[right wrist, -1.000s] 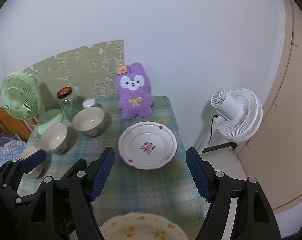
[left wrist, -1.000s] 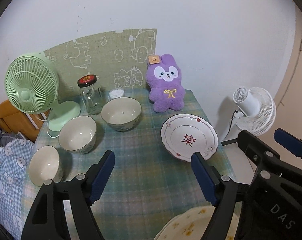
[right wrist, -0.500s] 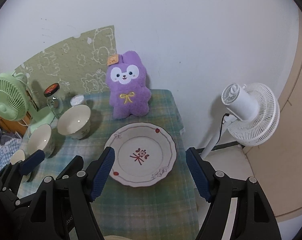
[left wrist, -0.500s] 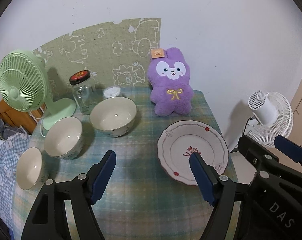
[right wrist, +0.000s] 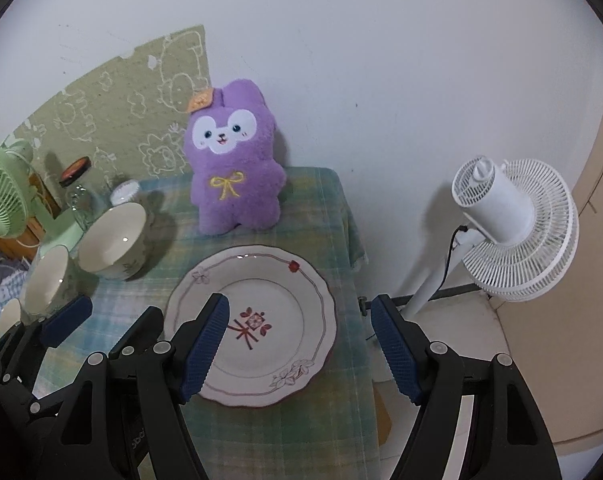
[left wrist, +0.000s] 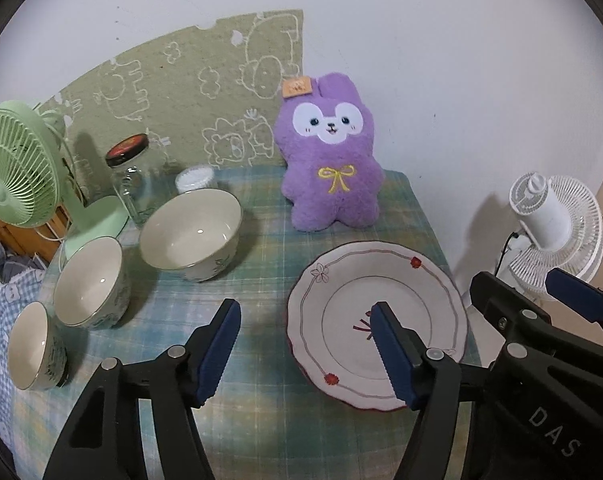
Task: Organize plates and bowls
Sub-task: 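Close the left gripper on the red-rimmed plate's rim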
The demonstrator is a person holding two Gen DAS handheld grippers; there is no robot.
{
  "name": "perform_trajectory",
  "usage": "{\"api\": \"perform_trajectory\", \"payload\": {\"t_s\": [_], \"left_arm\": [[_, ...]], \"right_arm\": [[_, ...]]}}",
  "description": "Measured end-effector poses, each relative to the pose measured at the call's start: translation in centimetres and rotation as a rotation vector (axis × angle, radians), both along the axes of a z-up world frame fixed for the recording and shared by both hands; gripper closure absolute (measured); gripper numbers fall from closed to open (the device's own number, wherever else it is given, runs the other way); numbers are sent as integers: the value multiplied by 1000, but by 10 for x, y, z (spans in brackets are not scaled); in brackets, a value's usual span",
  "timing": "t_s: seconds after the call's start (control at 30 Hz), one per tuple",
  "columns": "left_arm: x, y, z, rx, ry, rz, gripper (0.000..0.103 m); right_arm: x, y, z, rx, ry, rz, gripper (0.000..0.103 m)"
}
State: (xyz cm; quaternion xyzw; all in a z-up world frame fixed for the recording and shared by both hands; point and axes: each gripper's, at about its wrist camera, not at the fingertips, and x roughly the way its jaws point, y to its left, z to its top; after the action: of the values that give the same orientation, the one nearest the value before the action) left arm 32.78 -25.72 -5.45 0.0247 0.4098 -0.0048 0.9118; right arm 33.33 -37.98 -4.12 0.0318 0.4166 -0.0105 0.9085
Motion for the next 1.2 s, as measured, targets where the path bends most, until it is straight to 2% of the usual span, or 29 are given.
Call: {"api": "perform_trajectory", "payload": {"t_s": [0.13, 0.3, 0.57, 0.67, 0.73, 0.9, 1.0, 1.2], "left_arm": [[7, -4, -9, 20, 6, 4, 34], [17, -4, -24, -8, 27, 21, 40], [30, -9, -42, 30, 49, 29, 40], [36, -10, -49, 36, 62, 19, 41], [39, -9, -55, 32, 76, 17, 48], [49, -7, -71, 17, 122, 13, 55], [52, -8, -76, 41, 122, 14, 57], [61, -5, -87, 32, 156, 15, 60]], "right_arm": [[8, -4, -12, 4, 4, 3, 27], [18, -8, -26, 16, 21, -10, 27], [35, -9, -50, 18, 52, -3, 27], [40, -10, -58, 23, 64, -7, 34], [44, -10, -65, 26, 75, -7, 34], [52, -9, -81, 36, 100, -5, 35], [57, -9, -89, 47, 116, -5, 38], [64, -6, -98, 35, 138, -1, 41]]}}
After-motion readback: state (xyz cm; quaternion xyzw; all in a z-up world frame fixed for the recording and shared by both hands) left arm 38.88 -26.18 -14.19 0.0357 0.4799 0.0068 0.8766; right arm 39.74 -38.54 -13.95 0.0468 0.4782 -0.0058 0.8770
